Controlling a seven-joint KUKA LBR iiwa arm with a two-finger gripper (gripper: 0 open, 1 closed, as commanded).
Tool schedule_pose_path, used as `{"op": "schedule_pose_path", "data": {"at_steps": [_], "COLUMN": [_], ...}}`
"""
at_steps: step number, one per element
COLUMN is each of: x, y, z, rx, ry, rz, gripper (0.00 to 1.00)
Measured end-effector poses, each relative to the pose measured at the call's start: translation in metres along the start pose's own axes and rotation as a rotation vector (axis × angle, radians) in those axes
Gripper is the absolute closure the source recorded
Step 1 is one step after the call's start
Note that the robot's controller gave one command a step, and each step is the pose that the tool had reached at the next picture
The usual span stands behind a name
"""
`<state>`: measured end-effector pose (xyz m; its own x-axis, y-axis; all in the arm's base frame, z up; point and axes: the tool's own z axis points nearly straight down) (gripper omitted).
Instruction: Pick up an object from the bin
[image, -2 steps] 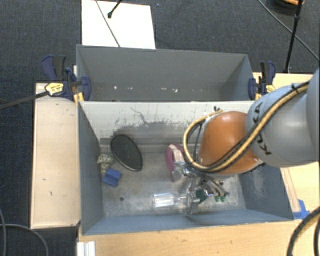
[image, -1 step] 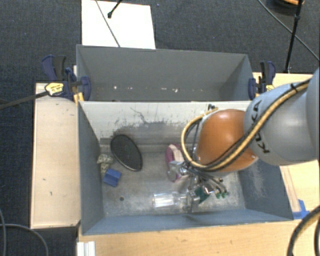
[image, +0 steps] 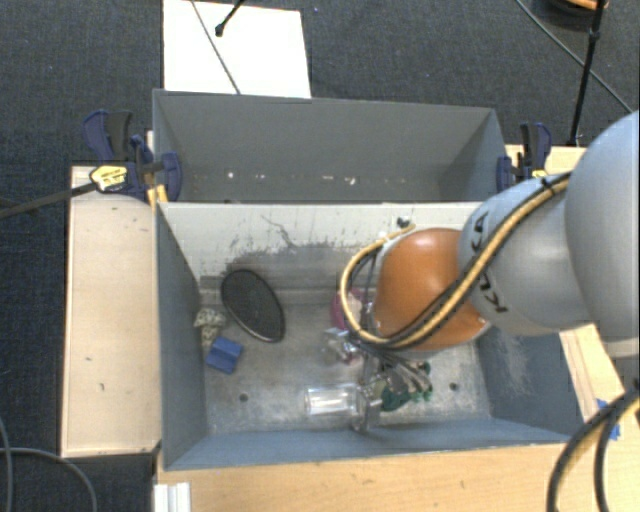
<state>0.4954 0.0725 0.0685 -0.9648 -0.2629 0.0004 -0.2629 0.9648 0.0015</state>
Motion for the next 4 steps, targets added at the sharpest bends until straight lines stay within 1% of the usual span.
{"op": "schedule_pose_path", "data": {"at_steps": [1, 2, 3, 4], "x": [0.000, 0.000, -0.002, -0.004], "y": [0.000, 0.000, 0.000, 0.000], "z": [0.000, 0.000, -0.058, -0.126], "rx": [0.001, 0.000, 0.002, 0.002], "ry": [-0.001, 0.000, -0.008, -0.010], "rz": [0.004, 0.008, 0.018, 0.029], "gripper": [0.00, 1.00, 1.00, 1.00]}}
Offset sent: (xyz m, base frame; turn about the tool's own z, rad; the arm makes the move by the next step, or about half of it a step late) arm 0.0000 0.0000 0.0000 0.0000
